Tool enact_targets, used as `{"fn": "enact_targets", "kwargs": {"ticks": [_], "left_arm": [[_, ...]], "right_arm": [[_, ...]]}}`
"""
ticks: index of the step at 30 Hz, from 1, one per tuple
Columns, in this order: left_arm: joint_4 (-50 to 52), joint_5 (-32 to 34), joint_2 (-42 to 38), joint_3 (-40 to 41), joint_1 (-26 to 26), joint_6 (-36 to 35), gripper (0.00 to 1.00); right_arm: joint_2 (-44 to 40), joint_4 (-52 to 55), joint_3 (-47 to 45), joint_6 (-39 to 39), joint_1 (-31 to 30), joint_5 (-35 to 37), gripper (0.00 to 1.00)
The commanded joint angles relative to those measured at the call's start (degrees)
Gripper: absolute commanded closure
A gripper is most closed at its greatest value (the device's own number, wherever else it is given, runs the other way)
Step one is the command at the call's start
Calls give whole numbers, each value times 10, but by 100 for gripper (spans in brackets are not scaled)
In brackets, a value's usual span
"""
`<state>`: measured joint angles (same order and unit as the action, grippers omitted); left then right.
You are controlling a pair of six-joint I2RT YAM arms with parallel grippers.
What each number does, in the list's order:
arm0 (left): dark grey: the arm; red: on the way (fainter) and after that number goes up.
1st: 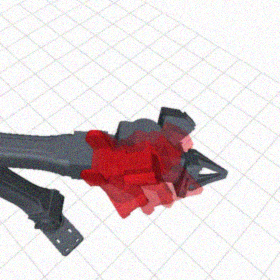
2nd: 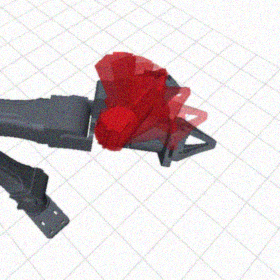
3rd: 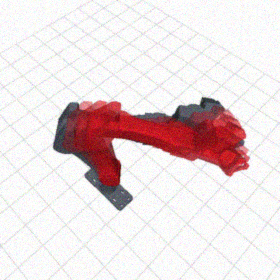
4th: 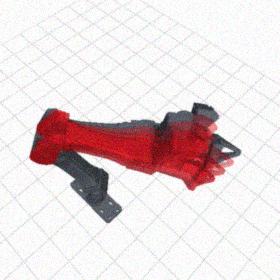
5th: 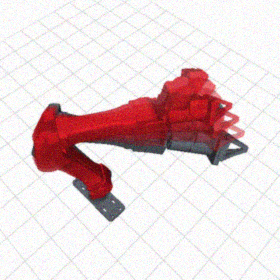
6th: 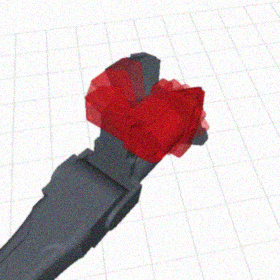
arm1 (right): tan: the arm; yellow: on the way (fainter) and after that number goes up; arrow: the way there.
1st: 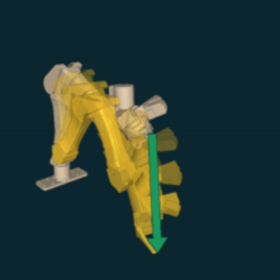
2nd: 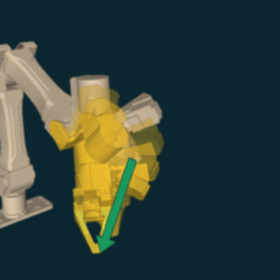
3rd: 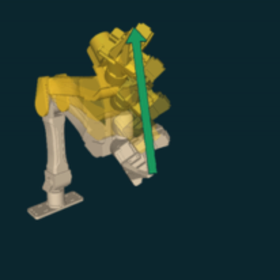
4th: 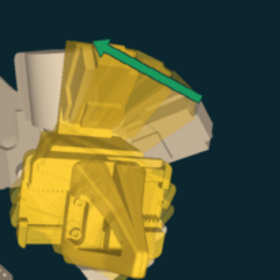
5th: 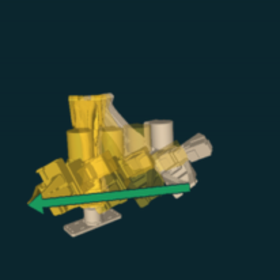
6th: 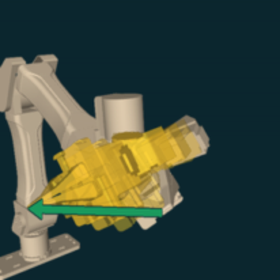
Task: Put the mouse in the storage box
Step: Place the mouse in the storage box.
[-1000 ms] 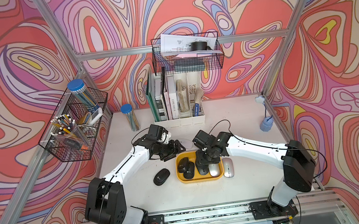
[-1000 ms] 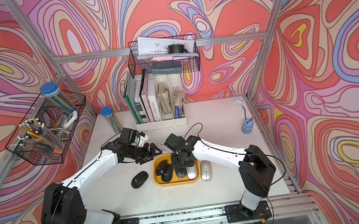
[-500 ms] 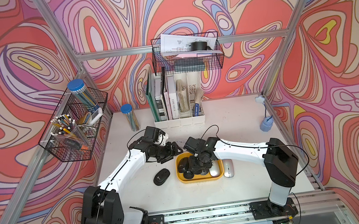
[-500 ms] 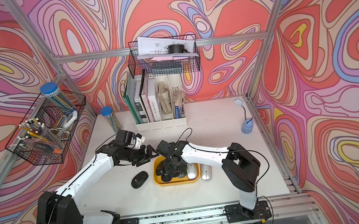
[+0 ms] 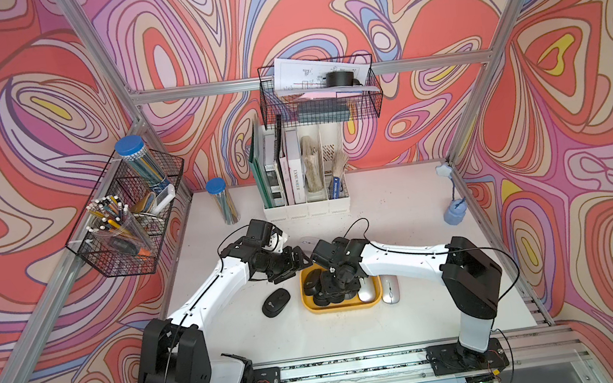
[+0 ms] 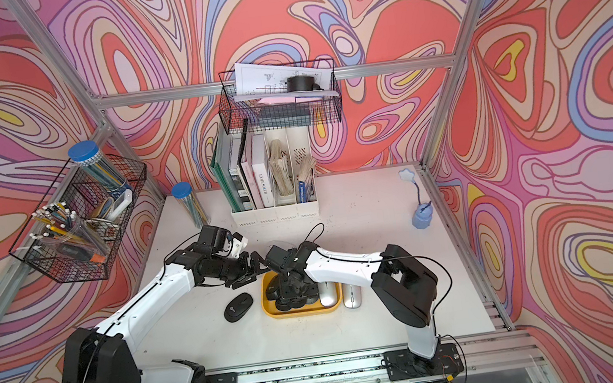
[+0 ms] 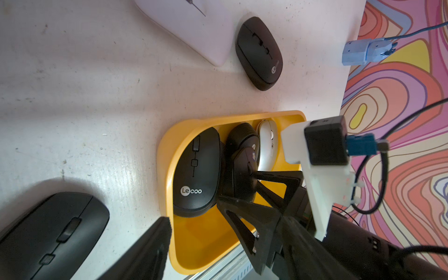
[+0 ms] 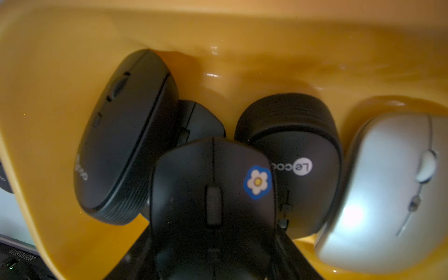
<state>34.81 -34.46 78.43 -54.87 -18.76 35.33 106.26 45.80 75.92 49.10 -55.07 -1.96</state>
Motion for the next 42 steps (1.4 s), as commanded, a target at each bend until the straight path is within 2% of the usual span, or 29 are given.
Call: {"fn": "enact_targets", "kwargs": {"ticks": [1,9,20,34,37,42], "left_arm": [[11,-9,-7,5,3,-10,23],[-15,-42,4,27,3,0,23],[-4,-38,-9,32,3,-3,22],[9,-40,-21,19,2,-4,22],[10,-39,-25,16,0,-1,22],[17,-30,-33,-2,-20,-1,22]], "right_arm": [[5,-1,9,7,-3,11,48],[22,13,26,-4,-4,14,43],[8,15,27,-8,-4,8,32],[-44,42,30,-13,-7,20,27],[-80,60,31,-5,-7,45,27],[-142,125,27,6,12,140,26]]}}
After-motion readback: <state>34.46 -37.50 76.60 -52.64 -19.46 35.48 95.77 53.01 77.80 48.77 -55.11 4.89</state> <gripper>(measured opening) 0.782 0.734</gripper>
